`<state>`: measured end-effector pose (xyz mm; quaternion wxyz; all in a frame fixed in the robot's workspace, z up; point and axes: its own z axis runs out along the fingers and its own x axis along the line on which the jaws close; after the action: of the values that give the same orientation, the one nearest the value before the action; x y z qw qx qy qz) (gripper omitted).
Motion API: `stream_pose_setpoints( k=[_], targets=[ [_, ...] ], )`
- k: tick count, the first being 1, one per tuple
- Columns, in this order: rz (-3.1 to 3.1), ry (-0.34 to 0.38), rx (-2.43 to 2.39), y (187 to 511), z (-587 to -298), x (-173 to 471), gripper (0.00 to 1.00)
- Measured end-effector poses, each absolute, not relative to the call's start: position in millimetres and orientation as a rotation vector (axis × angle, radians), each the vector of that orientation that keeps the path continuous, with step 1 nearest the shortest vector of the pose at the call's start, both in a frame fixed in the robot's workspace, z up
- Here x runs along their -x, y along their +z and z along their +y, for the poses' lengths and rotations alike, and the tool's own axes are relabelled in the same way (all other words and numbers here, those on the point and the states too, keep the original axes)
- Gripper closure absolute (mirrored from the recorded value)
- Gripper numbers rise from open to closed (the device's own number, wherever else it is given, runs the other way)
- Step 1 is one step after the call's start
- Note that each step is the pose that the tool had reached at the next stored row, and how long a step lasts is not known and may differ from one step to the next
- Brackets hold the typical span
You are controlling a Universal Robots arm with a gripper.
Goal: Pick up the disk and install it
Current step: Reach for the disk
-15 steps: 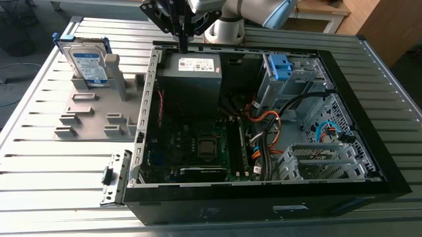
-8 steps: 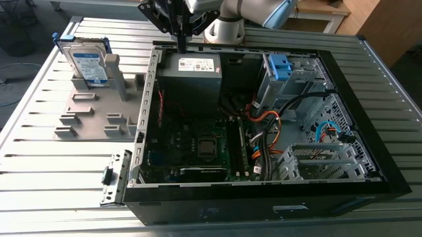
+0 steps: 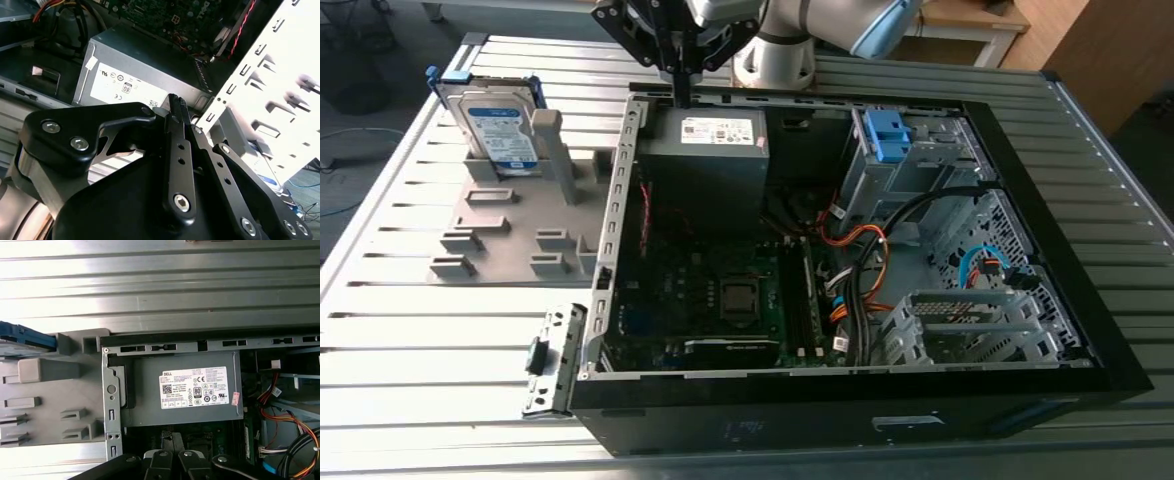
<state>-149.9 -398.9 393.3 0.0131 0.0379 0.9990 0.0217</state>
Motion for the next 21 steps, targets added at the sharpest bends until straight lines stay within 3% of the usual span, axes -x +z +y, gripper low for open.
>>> stream_pose_setpoints(
  k=[21],
  targets=[
    [3.113,0.068,-0.118,393.3,-398.9,160.6,0.89]
  ],
)
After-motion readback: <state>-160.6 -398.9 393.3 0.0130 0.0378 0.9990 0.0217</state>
